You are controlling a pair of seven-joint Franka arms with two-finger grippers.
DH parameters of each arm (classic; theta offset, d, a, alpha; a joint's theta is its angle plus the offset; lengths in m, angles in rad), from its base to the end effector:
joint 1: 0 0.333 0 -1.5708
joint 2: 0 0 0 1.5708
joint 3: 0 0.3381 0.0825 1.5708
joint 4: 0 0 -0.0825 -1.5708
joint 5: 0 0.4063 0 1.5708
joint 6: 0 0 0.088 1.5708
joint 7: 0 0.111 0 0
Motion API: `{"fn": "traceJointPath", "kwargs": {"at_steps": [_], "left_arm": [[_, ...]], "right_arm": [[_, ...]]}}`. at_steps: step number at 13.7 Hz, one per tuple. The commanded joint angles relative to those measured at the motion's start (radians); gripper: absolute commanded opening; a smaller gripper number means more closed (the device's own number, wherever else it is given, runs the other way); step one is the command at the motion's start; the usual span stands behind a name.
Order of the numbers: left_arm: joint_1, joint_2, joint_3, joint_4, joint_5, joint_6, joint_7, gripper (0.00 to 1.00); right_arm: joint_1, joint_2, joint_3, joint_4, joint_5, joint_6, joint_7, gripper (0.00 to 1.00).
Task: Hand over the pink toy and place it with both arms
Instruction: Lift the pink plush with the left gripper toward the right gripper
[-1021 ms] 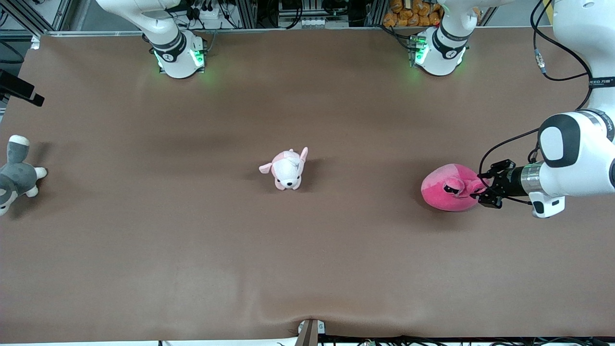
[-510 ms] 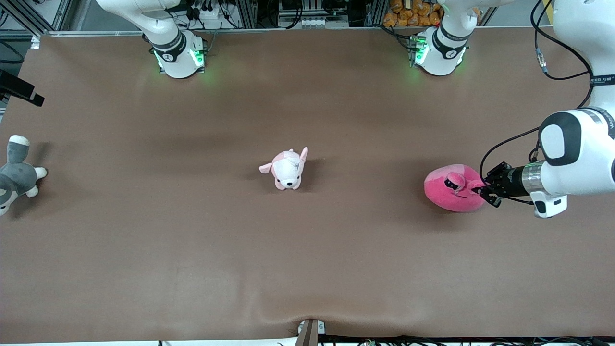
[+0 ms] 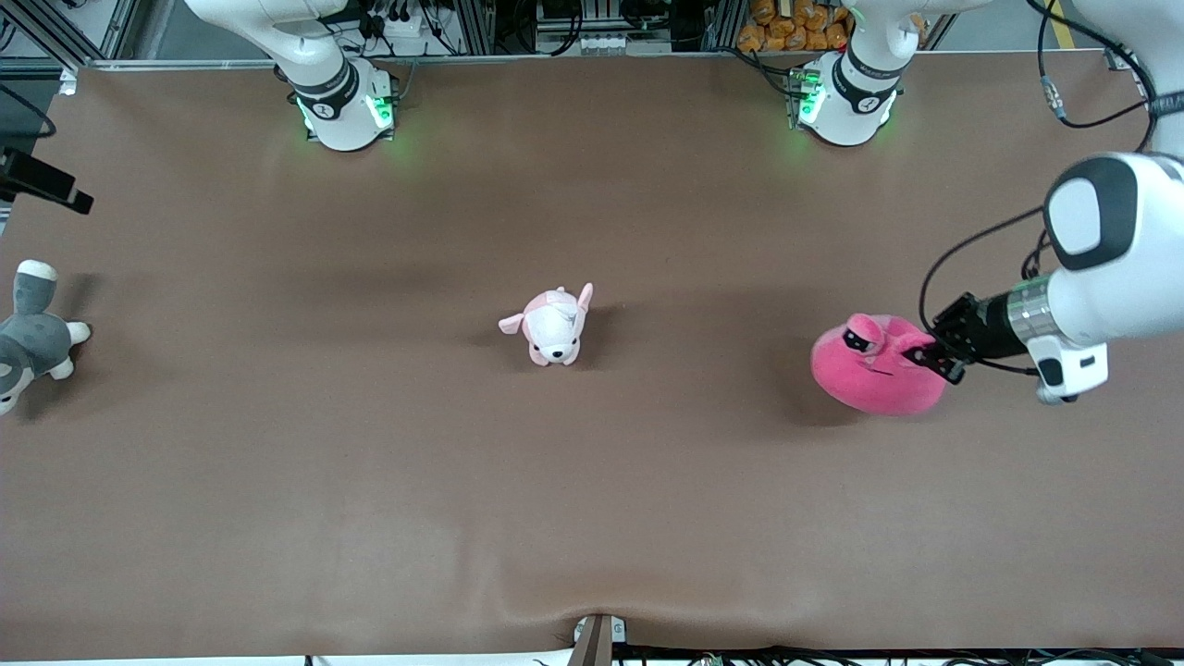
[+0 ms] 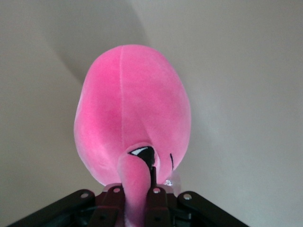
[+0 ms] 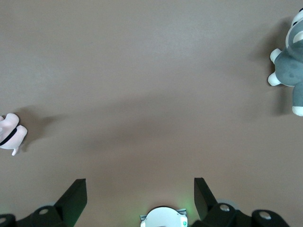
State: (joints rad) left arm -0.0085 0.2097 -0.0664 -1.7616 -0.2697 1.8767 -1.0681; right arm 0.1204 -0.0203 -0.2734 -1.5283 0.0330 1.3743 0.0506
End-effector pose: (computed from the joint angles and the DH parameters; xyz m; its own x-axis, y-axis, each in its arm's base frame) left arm 0.6324 -0.0661 0.4485 0.4502 0.8488 -0.2773 0.8873 -0.4600 0.0325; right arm 0.5426 -0.0812 0.6585 0.9716 -0.1937 -0.1357 -0.1996 -0.9794 -0.0316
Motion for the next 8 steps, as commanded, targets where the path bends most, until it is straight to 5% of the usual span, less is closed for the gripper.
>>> {"fn": "traceJointPath", "kwargs": {"at_steps": [1, 5, 8], "left_arm": [[-0.001, -0.055, -0.080, -0.004, -0.011, -0.051, -0.120, 0.00], [0.001, -0.053, -0.248, 0.048, -0.014, -0.077, -0.387, 0.00], [0.001, -0.050, -0.375, 0.077, -0.025, -0.079, -0.563, 0.00]], "right_arm": [[-0.013, 0.072, 0.002, 0.033, -0.019, 0.002, -0.006, 1.00], [0.005, 0.161, 0.003, 0.042, -0.024, 0.003, 0.040, 1.00], [0.010, 0.161, 0.010, 0.043, 0.158, -0.043, 0.338, 1.00]]}}
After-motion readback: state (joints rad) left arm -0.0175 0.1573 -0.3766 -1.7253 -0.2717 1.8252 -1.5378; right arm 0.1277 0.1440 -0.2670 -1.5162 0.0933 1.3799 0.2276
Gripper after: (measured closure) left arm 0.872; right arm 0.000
